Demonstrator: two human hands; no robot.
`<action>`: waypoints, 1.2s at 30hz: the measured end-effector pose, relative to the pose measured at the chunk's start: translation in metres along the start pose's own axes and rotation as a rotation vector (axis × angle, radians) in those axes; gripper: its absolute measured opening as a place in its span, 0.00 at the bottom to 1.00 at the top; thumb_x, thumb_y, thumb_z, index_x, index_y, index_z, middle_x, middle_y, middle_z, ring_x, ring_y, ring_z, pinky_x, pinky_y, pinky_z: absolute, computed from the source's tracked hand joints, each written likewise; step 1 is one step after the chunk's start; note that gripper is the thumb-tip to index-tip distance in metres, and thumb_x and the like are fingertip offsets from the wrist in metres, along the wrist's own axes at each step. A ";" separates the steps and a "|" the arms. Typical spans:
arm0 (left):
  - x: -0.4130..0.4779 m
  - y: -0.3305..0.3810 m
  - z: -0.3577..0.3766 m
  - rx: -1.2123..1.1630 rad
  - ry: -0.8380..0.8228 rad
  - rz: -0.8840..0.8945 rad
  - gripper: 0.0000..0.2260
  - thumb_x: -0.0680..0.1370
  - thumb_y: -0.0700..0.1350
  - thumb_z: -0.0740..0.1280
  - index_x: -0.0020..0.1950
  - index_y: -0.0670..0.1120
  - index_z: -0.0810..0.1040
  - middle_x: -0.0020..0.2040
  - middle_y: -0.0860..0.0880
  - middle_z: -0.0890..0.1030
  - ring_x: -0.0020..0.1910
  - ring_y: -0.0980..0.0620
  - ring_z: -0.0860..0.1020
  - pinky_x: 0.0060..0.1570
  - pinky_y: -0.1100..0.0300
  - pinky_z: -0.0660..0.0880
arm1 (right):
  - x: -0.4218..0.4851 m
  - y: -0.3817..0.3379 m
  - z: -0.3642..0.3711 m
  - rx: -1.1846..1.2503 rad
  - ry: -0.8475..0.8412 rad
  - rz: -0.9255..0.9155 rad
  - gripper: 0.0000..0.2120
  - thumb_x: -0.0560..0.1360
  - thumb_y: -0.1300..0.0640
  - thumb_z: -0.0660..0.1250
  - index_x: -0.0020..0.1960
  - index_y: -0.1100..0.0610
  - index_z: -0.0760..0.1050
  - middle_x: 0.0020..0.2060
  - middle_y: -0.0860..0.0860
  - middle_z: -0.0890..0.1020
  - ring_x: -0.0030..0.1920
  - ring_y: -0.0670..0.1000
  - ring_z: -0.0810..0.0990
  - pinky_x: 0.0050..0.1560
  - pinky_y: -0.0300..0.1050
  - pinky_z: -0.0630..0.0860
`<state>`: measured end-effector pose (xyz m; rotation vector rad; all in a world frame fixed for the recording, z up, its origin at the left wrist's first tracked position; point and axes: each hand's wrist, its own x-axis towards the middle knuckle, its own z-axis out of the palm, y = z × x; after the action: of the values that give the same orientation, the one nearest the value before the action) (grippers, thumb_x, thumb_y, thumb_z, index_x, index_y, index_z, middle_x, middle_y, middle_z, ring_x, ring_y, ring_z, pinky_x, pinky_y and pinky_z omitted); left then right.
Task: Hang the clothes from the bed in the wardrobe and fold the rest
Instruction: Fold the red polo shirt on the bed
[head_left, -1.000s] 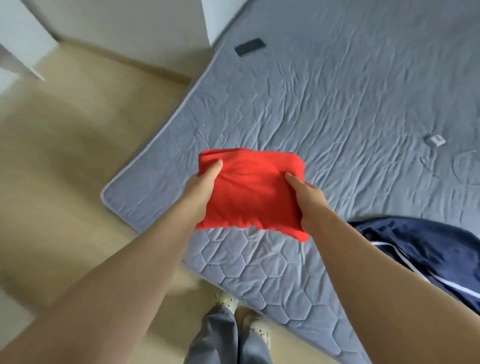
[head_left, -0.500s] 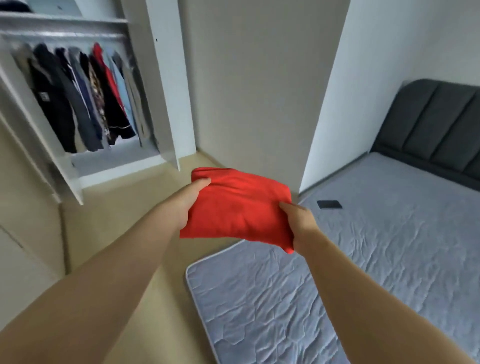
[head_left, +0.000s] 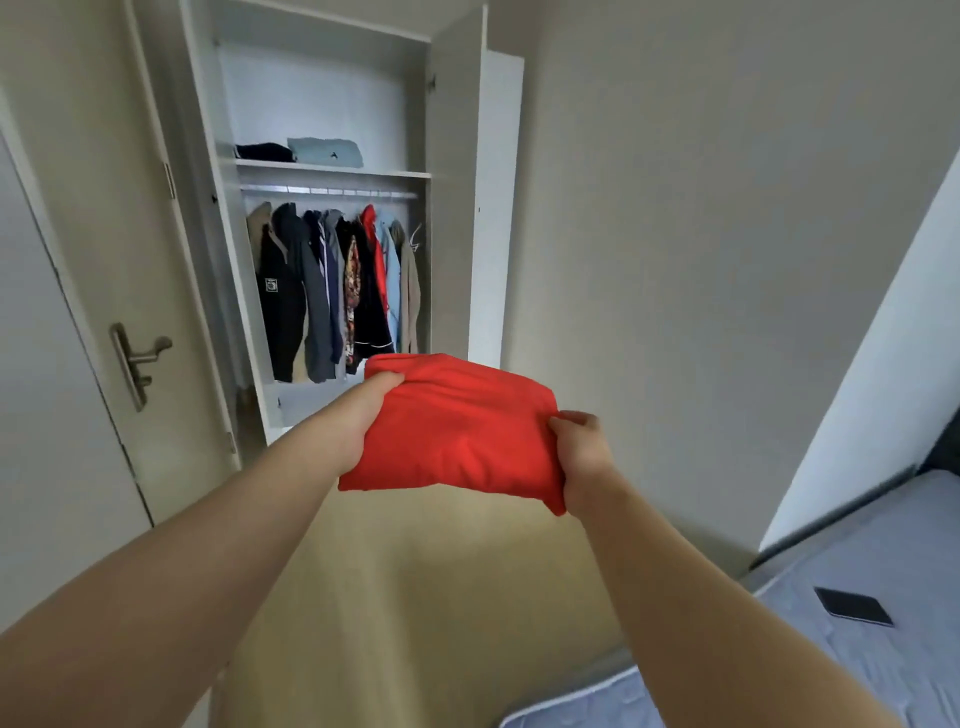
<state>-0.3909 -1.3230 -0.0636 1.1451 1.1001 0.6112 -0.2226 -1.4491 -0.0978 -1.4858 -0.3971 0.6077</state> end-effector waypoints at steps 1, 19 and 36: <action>0.012 0.005 -0.009 -0.016 0.009 0.000 0.14 0.73 0.58 0.67 0.48 0.48 0.77 0.42 0.44 0.79 0.40 0.44 0.78 0.38 0.54 0.73 | 0.009 -0.002 0.014 0.007 -0.008 0.001 0.02 0.77 0.65 0.57 0.48 0.61 0.68 0.37 0.52 0.73 0.35 0.49 0.73 0.32 0.40 0.70; 0.305 0.140 -0.087 -0.259 0.175 0.100 0.07 0.76 0.48 0.65 0.42 0.45 0.77 0.27 0.46 0.80 0.28 0.47 0.78 0.32 0.58 0.73 | 0.273 -0.047 0.244 0.553 -0.549 0.352 0.11 0.75 0.50 0.63 0.46 0.58 0.78 0.37 0.56 0.84 0.44 0.58 0.81 0.40 0.54 0.79; 0.597 0.268 -0.132 -0.596 0.007 0.114 0.04 0.73 0.41 0.64 0.37 0.45 0.74 0.22 0.48 0.76 0.24 0.51 0.75 0.28 0.62 0.74 | 0.533 -0.089 0.509 0.417 -0.490 0.290 0.29 0.70 0.61 0.70 0.69 0.55 0.66 0.59 0.59 0.78 0.46 0.57 0.79 0.32 0.47 0.76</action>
<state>-0.2479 -0.6717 -0.0363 0.6870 0.7801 0.9558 -0.0931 -0.7208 -0.0405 -0.9887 -0.4007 1.2179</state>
